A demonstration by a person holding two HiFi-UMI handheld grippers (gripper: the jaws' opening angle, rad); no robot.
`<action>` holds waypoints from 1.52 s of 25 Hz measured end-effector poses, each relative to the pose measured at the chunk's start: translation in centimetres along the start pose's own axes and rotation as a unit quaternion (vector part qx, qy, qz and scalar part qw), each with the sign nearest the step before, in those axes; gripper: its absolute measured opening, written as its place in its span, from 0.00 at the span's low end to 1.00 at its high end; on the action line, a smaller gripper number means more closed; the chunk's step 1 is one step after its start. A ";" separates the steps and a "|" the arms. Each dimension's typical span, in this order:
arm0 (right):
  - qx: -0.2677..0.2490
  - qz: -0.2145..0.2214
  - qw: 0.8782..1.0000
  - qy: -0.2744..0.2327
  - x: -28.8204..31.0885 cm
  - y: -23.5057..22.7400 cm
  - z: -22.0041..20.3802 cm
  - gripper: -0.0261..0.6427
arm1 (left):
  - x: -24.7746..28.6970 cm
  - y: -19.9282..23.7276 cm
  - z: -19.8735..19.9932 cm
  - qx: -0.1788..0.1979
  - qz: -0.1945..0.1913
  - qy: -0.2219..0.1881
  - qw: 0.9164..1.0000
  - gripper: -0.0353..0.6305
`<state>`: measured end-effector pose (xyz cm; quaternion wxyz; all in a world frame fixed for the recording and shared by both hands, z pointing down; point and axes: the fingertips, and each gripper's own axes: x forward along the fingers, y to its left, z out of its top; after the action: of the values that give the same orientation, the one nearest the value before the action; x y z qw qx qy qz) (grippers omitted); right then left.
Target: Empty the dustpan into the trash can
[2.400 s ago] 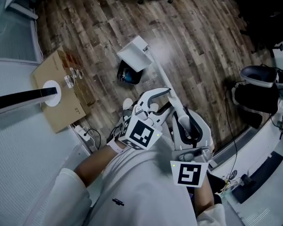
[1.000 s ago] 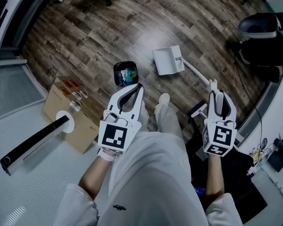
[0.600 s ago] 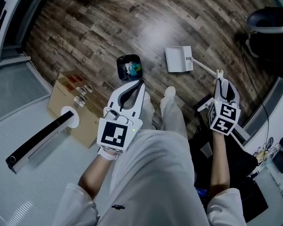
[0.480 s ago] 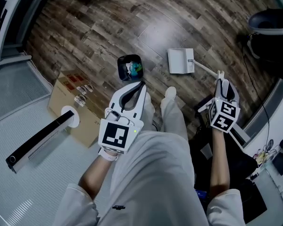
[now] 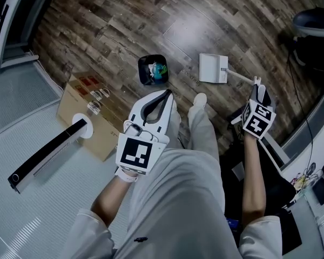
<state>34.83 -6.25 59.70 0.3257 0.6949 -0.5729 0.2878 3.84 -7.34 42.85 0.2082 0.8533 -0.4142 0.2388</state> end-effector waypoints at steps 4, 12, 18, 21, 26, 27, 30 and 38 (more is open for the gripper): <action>0.003 -0.011 1.000 0.008 0.8 -0.4 -0.9 0.23 | 0.1 -0.1 -0.2 0.002 0.002 0.000 1.000 0.06; 0.025 -0.015 0.999 0.028 1.7 -1.4 -3.7 0.24 | -0.8 -0.9 -1.2 0.003 0.001 0.011 1.000 0.06; 0.037 -0.034 0.999 0.016 1.1 -3.0 -3.7 0.29 | -0.8 -2.1 -1.0 0.022 -0.009 0.001 1.000 0.06; 0.056 -0.036 0.998 0.005 0.4 -3.5 -3.2 0.36 | -1.0 -2.1 -0.9 0.024 -0.011 -0.002 1.000 0.06; 0.052 -0.041 0.998 -0.021 -2.6 -3.7 -1.9 0.38 | -1.9 -2.4 -0.9 0.028 -0.010 -0.007 1.000 0.06; 0.055 -0.039 0.997 -0.029 -3.4 -3.7 -1.4 0.38 | -2.1 -2.5 -0.7 0.030 -0.009 -0.008 0.999 0.06; 0.073 -0.023 0.996 -0.055 -6.2 -3.5 0.1 0.38 | -3.0 -2.7 0.1 0.022 -0.007 -0.019 1.000 0.06; 0.067 0.068 0.987 -0.127 -14.8 1.6 5.8 0.38 | -6.4 -2.2 2.2 0.016 0.008 -0.054 0.998 0.06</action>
<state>30.77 -1.98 44.84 0.1825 0.7058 -0.6347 0.2560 2.69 -3.38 37.02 0.1696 0.8650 -0.4275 0.2008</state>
